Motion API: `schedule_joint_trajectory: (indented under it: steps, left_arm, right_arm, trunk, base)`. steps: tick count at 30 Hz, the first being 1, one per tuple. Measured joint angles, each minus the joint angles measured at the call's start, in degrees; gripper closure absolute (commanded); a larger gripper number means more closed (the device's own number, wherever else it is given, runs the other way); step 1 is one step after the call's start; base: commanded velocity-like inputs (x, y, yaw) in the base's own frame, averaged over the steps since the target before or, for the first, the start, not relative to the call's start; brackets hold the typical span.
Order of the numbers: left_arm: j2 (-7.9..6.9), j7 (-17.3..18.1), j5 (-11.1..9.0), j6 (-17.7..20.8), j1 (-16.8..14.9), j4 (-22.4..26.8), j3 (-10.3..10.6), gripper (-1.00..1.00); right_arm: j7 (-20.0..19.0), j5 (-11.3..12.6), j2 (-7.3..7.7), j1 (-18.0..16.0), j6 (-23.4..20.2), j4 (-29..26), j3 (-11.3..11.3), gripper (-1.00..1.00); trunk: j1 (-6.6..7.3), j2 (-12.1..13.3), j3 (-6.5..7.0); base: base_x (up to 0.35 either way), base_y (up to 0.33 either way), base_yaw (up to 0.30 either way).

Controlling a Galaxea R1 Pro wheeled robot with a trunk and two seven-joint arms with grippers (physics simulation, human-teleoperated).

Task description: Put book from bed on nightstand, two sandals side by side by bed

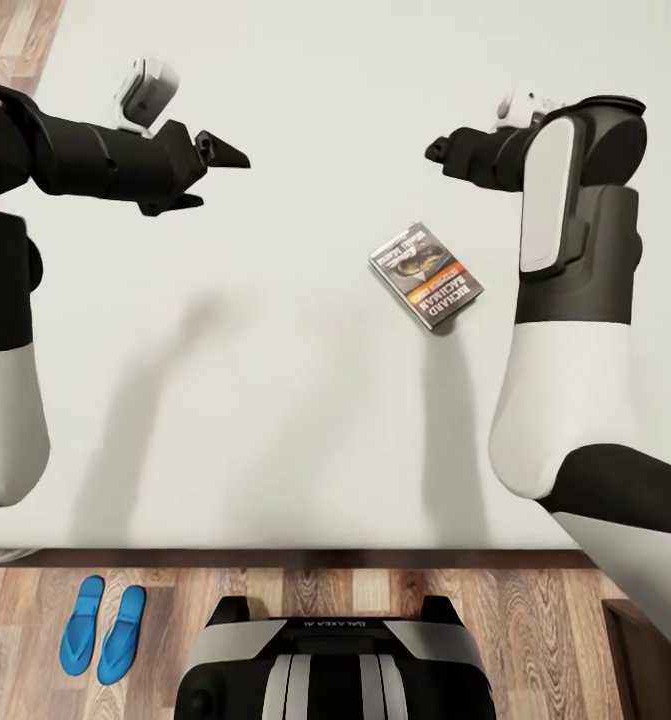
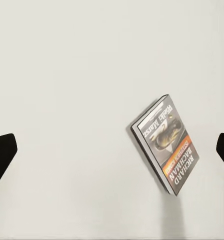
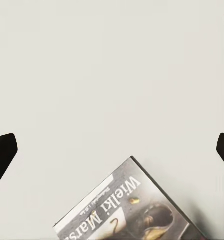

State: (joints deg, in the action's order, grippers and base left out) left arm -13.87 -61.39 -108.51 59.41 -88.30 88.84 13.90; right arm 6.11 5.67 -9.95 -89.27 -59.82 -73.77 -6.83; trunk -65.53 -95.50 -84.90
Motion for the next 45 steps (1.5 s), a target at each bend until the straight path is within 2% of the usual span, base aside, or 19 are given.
schedule_joint_trajectory:
  steps: [4, 5, 10, 11, 12, 14, 15, 18, 20, 23, 25, 31, 40, 45]
  left_arm:
    - [-1.07, -3.29, -3.68, -2.90, 0.02, 1.79, 3.02, -1.00]
    - [-1.08, -3.32, -3.70, -2.92, 0.02, 1.80, 3.05, -1.00]
    - [-3.12, -7.18, -5.85, -6.04, 0.12, 2.80, 8.82, -1.00]
    - [-3.13, -7.20, -5.86, -6.07, 0.12, 2.81, 8.86, -1.00]
    - [-3.48, -7.64, -6.30, -6.75, 0.15, 2.91, 10.03, -1.00]
    - [-3.99, -8.34, -7.58, -8.21, 0.21, 3.06, 12.12, -1.00]
    - [-4.41, -8.80, -9.15, -9.31, 0.27, 3.16, 13.62, -1.00]
    - [-5.06, -9.47, -11.05, -10.33, 0.85, 3.24, 15.02, -1.00]
    - [-5.27, -9.63, -11.48, -10.55, 1.36, 3.26, 15.29, -1.00]
    - [-5.86, -9.79, -12.23, -10.87, 4.07, 3.31, 15.63, -1.00]
    - [-6.14, -9.71, -12.46, -10.88, 6.24, 3.35, 15.42, -1.00]
    - [-6.39, -9.80, -12.75, -10.91, 10.06, 3.40, 14.61, -1.00]
    - [-5.47, -9.81, -12.88, -11.21, 11.17, 3.41, 14.26, -1.00]
    - [-4.75, -9.71, -12.98, -11.44, 10.02, 3.42, 14.10, -1.00]
  right_arm:
    - [0.01, -0.08, 0.00, 1.56, 0.00, -2.60, 0.10, -1.00]
    - [0.01, -0.07, 0.00, 1.57, 0.00, -2.61, 0.10, -1.00]
    - [0.01, -0.14, 0.00, 3.65, 0.00, -3.80, 0.23, -1.00]
    - [0.01, -0.13, 0.00, 3.66, 0.00, -3.80, 0.24, -1.00]
    - [0.01, -0.15, 0.00, 3.99, 0.00, -3.91, 0.25, -1.00]
    - [0.03, -0.17, 0.00, 4.51, 0.00, -4.06, 0.27, -1.00]
    - [0.04, -0.19, 0.00, 4.85, 0.00, -4.19, 0.27, -1.00]
    - [0.06, -0.19, 0.00, 5.20, 0.01, -4.33, 0.25, -1.00]
    - [0.07, -0.21, 0.00, 5.38, 0.01, -4.38, 0.26, -1.00]
    - [0.09, -0.32, 0.00, 6.11, 0.01, -4.58, 0.30, -1.00]
    - [0.10, -0.39, 0.00, 6.48, 0.01, -4.79, 0.34, -1.00]
    - [0.12, -0.50, 0.00, 7.26, 0.01, -5.72, 0.38, -1.00]
    - [0.19, -0.65, 0.00, 8.02, 0.01, -6.11, 0.45, -1.00]
    - [0.29, -1.01, 0.00, 8.25, 0.02, -6.15, 0.49, -1.00]
  trunk:
    - [0.00, 0.00, 0.37]
    - [0.00, 0.00, 0.47]
    - [0.00, 0.00, 0.93]
    - [0.00, 0.00, 1.03]
    - [0.00, 0.00, 1.12]
    - [0.00, 0.00, 1.31]
    - [0.00, 0.00, 1.40]
    - [0.00, 0.00, 1.68]
    - [0.00, 0.00, 1.87]
    - [0.00, 0.00, 2.14]
    - [0.00, 0.00, 2.33]
    - [0.00, 0.00, 2.89]
    - [0.00, 0.00, 3.73]
    - [0.00, 0.00, 4.20]
  base:
    - [0.000, 0.000, 0.000]
    - [0.000, 0.000, 0.000]
    - [0.000, 0.000, 0.000]
    - [0.000, 0.000, 0.000]
    - [0.000, 0.000, 0.000]
    - [0.000, 0.000, 0.000]
    - [0.000, 0.000, 0.000]
    - [0.000, 0.000, 0.000]
    - [0.000, 0.000, 0.000]
    - [0.000, 0.000, 0.000]
    - [0.000, 0.000, 0.000]
    - [0.000, 0.000, 0.000]
    - [0.000, 0.000, 0.000]
    - [0.000, 0.000, 0.000]
